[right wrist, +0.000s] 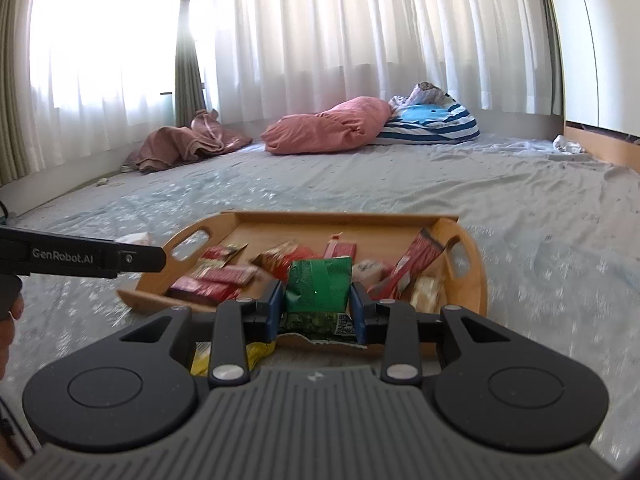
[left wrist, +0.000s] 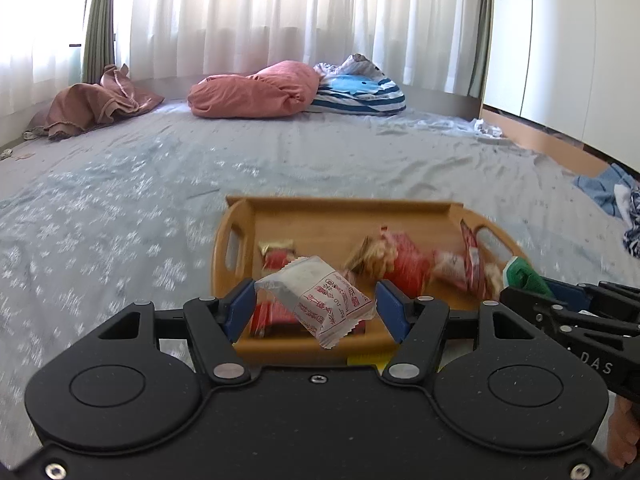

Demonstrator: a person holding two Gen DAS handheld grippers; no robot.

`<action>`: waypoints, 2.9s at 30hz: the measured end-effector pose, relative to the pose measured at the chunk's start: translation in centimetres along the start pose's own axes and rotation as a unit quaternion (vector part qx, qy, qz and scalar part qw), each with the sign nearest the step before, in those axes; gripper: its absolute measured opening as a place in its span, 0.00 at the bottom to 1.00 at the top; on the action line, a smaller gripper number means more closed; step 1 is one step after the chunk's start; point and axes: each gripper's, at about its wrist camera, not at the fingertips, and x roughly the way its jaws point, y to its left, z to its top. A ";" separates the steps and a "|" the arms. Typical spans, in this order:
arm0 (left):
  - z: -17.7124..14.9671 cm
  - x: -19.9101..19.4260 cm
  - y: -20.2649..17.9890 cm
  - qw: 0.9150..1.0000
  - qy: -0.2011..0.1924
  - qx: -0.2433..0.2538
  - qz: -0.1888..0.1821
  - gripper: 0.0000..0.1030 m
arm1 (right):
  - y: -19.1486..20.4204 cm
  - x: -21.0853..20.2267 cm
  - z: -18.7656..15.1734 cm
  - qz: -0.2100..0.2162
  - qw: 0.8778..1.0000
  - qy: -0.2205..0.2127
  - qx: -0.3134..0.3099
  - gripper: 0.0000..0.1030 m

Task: Organize snacks
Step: 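Grasp the white candy packet with the left tool while the right tool grasps the green packet, then carry the white candy packet and green packet over the wooden tray, then open both tools to drop the white and green packets on the tray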

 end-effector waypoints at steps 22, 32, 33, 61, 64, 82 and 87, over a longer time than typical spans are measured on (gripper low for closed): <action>6.0 14.8 -1.0 0.998 0.055 -0.022 -0.008 0.61 | -4.3 13.8 5.2 -0.063 0.996 0.059 0.040 0.39; 5.3 17.6 -0.4 0.997 0.073 -0.024 0.008 0.61 | -4.2 15.7 4.7 -0.064 0.995 0.074 0.033 0.39; 5.3 17.8 -0.3 0.997 0.073 -0.023 0.009 0.61 | -4.2 15.9 4.6 -0.063 0.995 0.075 0.033 0.39; 4.7 19.3 -0.4 0.996 0.092 -0.013 0.013 0.62 | -4.5 17.2 3.6 -0.066 0.992 0.100 0.037 0.40; 4.6 19.3 -0.5 0.996 0.093 -0.014 0.012 0.62 | -4.5 17.3 3.6 -0.066 0.992 0.101 0.037 0.40; 5.0 17.8 -0.9 0.997 0.073 -0.005 0.000 0.86 | -4.6 16.1 3.9 -0.058 0.994 0.085 0.044 0.58; 5.4 15.8 -1.0 0.998 0.062 -0.002 -0.023 0.93 | -4.3 14.6 4.5 -0.052 0.995 0.074 0.040 0.64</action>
